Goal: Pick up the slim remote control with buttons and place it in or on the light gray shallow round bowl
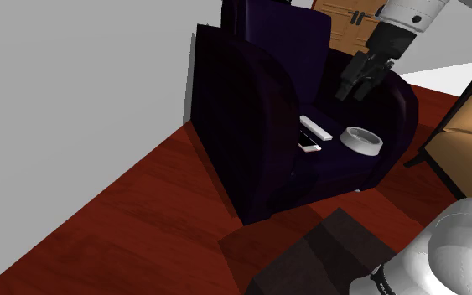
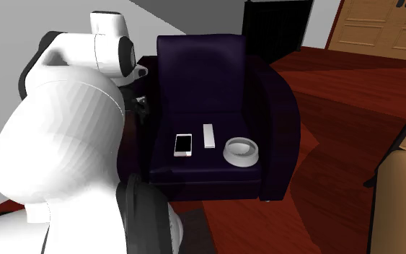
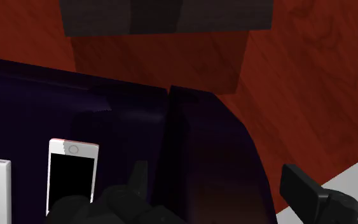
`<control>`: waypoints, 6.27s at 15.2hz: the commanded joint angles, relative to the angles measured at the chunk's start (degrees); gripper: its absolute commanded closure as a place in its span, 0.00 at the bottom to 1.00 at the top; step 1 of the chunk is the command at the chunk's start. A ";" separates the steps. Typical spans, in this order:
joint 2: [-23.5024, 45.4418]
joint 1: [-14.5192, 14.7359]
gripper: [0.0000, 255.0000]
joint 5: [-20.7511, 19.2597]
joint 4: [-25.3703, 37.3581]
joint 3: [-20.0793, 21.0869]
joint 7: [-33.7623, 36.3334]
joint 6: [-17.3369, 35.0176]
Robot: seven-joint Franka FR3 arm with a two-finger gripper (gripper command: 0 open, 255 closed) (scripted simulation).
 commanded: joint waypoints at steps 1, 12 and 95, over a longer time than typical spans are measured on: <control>0.00 0.00 0.00 0.00 0.00 0.00 0.00 0.00; 14.46 -2.51 0.00 -4.64 0.79 -9.33 -11.13 11.85; 60.06 -16.99 1.00 5.08 37.54 -24.53 -44.76 15.36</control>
